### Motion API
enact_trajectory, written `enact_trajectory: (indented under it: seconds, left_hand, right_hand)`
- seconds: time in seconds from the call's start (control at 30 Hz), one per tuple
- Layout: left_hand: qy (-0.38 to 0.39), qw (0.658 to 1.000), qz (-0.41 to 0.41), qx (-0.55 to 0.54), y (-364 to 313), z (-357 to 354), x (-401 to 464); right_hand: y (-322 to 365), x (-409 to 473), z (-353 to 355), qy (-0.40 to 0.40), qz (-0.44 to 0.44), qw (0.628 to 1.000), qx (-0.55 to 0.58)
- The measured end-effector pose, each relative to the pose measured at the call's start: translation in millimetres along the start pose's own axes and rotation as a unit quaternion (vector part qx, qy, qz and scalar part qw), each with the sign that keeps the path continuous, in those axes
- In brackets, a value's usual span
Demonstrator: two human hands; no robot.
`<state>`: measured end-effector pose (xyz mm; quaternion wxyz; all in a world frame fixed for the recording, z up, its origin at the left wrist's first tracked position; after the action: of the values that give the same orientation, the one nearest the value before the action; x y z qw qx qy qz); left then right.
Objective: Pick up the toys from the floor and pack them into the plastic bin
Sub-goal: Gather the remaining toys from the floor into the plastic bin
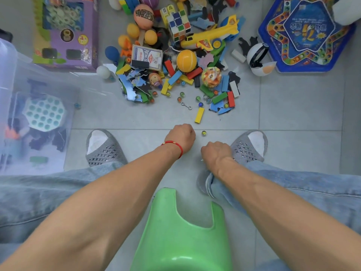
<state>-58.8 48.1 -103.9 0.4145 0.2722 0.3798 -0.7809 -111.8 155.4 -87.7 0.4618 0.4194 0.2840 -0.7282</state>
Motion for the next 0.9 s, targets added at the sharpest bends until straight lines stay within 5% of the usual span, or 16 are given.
enact_trajectory:
  seconds: [0.2,0.5,0.57,0.67,0.8,0.9]
  left_hand:
    - [-0.034,0.978,-0.084,0.188,-43.0,-6.7,12.0]
    - [0.024,0.944,-0.079,0.321,-65.9,-24.0,10.4]
    - [0.056,0.954,-0.054,0.291,-60.8,-19.7,4.9]
    - [0.128,0.969,-0.055,0.206,-49.9,12.7,-8.3]
    - [0.285,0.935,-0.036,0.206,7.3,110.8,-40.0]
    - [0.258,0.958,0.052,0.113,67.0,220.7,-80.9]
  right_hand:
    - [-12.8,9.6,3.8,0.026,0.003,0.999,0.021]
    - [-91.8,13.8,18.6,0.079,-0.093,0.962,0.245]
    - [-95.8,12.1,21.1,0.068,-0.085,0.910,0.400]
    - [-78.6,3.7,45.1,0.056,-0.061,0.760,0.645]
    - [-5.0,-8.0,118.0,0.061,0.051,0.648,0.758]
    - [84.7,-29.5,179.0,0.096,0.150,0.593,0.785]
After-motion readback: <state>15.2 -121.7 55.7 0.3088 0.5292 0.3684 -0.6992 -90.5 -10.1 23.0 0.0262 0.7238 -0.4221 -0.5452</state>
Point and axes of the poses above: each hand's wrist, its own x-axis towards the middle knuckle, its own z-axis out of the back of the hand, y = z × x, the point moved 7 cm from there along x, towards the middle knuckle, and after that the axes turned 3 degrees about x, right-handed, at the moved point
